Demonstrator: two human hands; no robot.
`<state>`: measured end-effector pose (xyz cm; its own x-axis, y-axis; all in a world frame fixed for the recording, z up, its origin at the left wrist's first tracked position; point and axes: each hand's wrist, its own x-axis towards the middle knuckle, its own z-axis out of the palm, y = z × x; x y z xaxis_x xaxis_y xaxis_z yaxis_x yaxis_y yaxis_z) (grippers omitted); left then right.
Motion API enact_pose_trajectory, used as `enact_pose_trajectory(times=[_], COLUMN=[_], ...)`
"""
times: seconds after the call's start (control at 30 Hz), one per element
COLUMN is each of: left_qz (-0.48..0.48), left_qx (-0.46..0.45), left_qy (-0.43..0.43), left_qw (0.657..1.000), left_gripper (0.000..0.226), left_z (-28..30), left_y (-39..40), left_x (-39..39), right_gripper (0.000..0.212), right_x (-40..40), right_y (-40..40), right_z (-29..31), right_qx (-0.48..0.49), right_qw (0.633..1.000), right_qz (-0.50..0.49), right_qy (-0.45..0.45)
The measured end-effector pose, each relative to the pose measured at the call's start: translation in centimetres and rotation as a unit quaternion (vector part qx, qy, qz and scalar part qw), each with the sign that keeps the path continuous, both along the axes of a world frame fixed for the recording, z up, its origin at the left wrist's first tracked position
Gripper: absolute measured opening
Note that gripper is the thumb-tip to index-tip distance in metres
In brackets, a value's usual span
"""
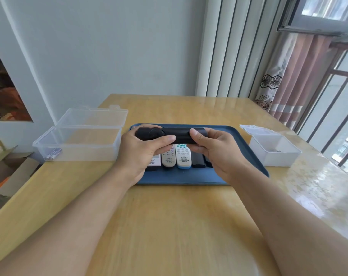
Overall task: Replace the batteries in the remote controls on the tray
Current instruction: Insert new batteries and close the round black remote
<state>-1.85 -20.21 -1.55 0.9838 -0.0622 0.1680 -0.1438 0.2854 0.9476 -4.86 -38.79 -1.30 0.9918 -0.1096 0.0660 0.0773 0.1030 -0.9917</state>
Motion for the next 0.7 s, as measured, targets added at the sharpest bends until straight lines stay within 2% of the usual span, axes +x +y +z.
enact_pose_trajectory(times=[0.1, 0.23, 0.33, 0.43, 0.5, 0.57, 0.63, 0.7], left_qz=[0.013, 0.034, 0.043, 0.079, 0.119, 0.142, 0.134, 0.114], left_qx=[0.002, 0.061, 0.144, 0.151, 0.114, 0.034, -0.054, -0.104], left_qy=[-0.005, -0.050, -0.130, -0.156, -0.130, -0.075, -0.023, 0.006], left_qw=[1.000, 0.996, 0.980, 0.973, 0.978, 0.986, 0.989, 0.988], left_gripper=[0.027, 0.029, 0.024, 0.024, 0.023, 0.020, 0.015, 0.008], left_z=[-0.3, -0.8, -0.8, -0.9, -0.9, -0.7, -0.2, 0.2], left_y=[-0.1, -0.1, -0.2, -0.3, -0.1, 0.3, 0.6, 0.6], left_x=[0.0, 0.1, -0.2, 0.0, 0.4, 0.8, 1.0, 1.0], right_gripper=[0.020, 0.047, 0.043, 0.036, 0.036, 0.033, 0.031, 0.023], right_x=[0.3, 0.5, 0.2, 0.3, 0.4, 0.6, 0.9, 0.9], right_y=[0.1, 0.4, 0.3, -0.1, -0.4, -0.7, -1.5, -2.2], right_z=[-0.3, -0.7, -0.7, -0.4, -0.1, 0.3, 0.7, 1.0], right_qx=[-0.019, -0.014, -0.019, -0.035, -0.026, -0.001, -0.006, -0.059], right_qw=[0.999, 0.992, 0.985, 0.987, 0.993, 0.993, 0.985, 0.973], right_qz=[-0.029, -0.127, -0.169, -0.154, -0.119, -0.118, -0.168, -0.217], right_qy=[0.011, 0.010, 0.003, 0.003, 0.000, -0.011, -0.035, -0.057])
